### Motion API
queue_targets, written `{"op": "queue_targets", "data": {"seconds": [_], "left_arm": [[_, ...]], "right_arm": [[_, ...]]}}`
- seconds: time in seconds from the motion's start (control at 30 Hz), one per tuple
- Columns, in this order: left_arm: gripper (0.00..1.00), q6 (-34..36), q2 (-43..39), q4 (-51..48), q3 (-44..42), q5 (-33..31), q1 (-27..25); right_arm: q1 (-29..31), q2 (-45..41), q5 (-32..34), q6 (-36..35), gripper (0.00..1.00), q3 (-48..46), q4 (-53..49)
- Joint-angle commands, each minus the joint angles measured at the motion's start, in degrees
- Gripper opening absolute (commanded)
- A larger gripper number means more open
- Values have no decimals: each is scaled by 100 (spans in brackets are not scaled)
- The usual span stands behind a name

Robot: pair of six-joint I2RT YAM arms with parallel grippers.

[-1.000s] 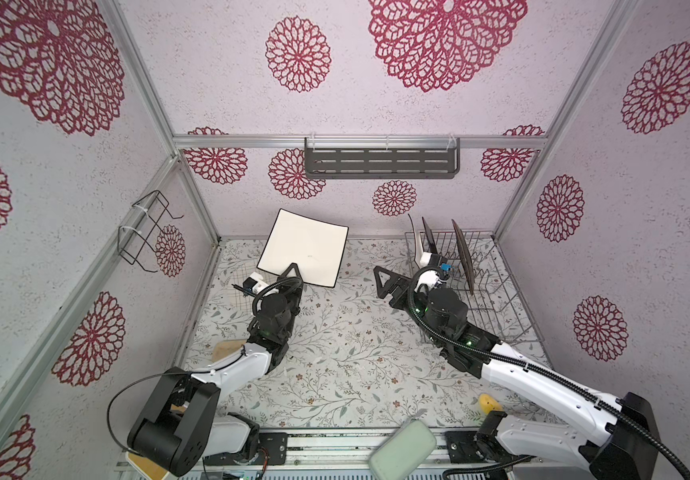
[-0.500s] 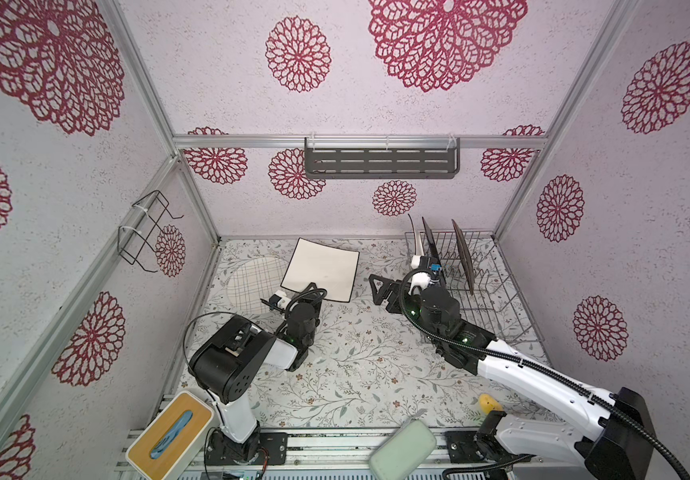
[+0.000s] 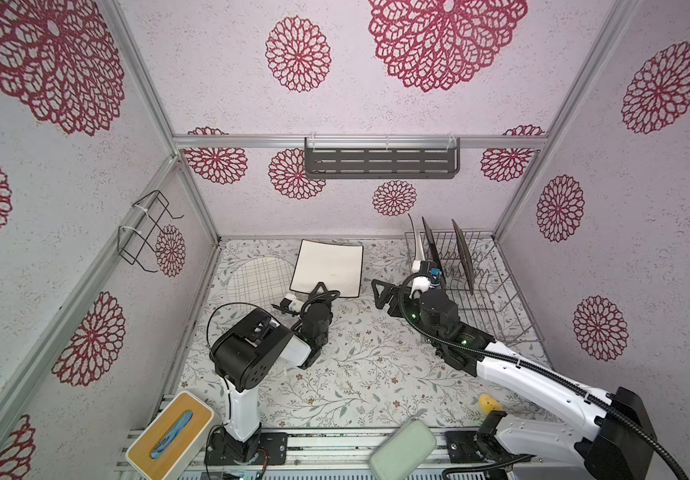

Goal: Unload the plates from the dish rack
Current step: 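Lower the white square plate onto the table with the left gripper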

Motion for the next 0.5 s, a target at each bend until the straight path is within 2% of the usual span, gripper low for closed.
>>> {"op": "queue_targets", "data": {"seconds": [0.0,0.47], "left_arm": [[0,-285,-285,388,390,-388,-86],[0,-519,-116,-369,725,-707,-167]], "right_arm": [[-73,-199,177,-71,99,17,80],[-219,-90,133,-107,99,80,-213]]}}
